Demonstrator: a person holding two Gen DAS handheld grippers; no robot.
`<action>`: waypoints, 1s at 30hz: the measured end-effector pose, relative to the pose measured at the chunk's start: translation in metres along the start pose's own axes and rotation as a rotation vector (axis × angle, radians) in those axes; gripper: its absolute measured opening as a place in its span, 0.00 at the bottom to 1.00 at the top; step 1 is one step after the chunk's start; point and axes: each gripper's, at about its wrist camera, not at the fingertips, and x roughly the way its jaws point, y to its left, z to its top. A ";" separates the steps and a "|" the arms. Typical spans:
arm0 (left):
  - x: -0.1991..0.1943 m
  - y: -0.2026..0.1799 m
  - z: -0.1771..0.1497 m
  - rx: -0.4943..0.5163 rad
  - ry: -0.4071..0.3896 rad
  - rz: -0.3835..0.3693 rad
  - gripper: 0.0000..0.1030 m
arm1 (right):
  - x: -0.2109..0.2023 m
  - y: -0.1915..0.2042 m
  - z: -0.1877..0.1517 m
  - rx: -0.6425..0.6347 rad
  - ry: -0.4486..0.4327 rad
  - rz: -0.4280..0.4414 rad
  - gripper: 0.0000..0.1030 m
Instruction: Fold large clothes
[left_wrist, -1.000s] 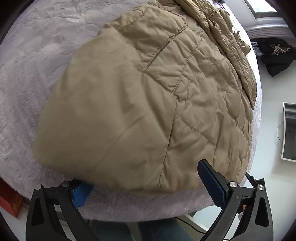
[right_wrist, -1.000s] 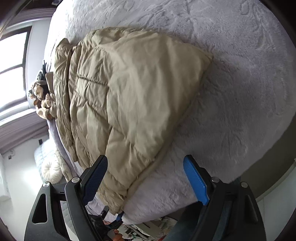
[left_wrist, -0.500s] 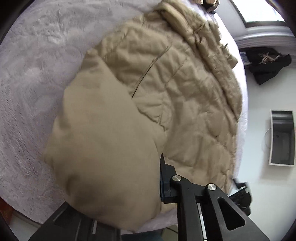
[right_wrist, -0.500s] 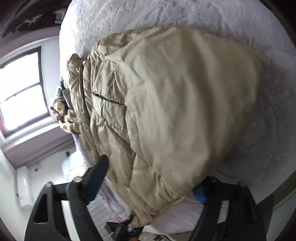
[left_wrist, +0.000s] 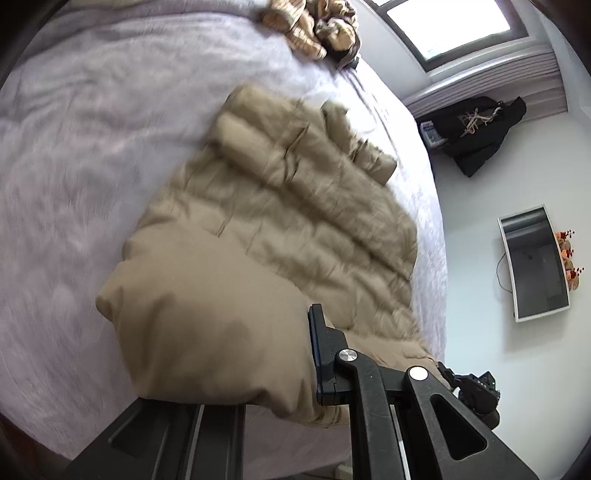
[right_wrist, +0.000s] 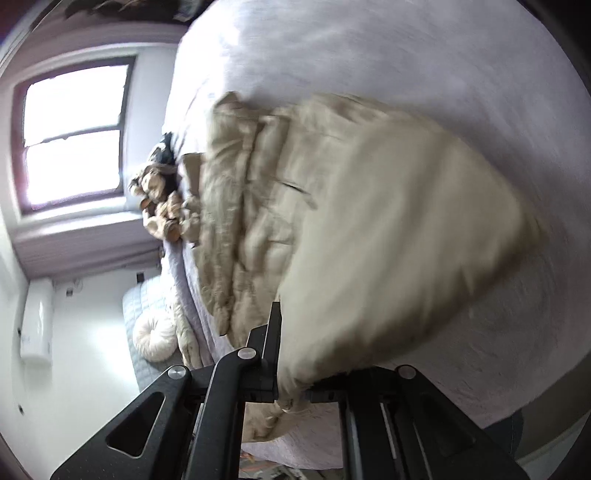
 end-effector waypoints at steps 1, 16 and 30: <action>-0.003 -0.005 0.008 0.003 -0.013 -0.003 0.14 | -0.001 0.008 0.005 -0.015 0.002 0.006 0.09; 0.033 -0.079 0.160 0.036 -0.212 0.102 0.14 | 0.070 0.200 0.134 -0.416 0.079 0.020 0.09; 0.146 -0.026 0.237 0.036 -0.027 0.213 0.15 | 0.202 0.208 0.192 -0.378 0.118 -0.134 0.09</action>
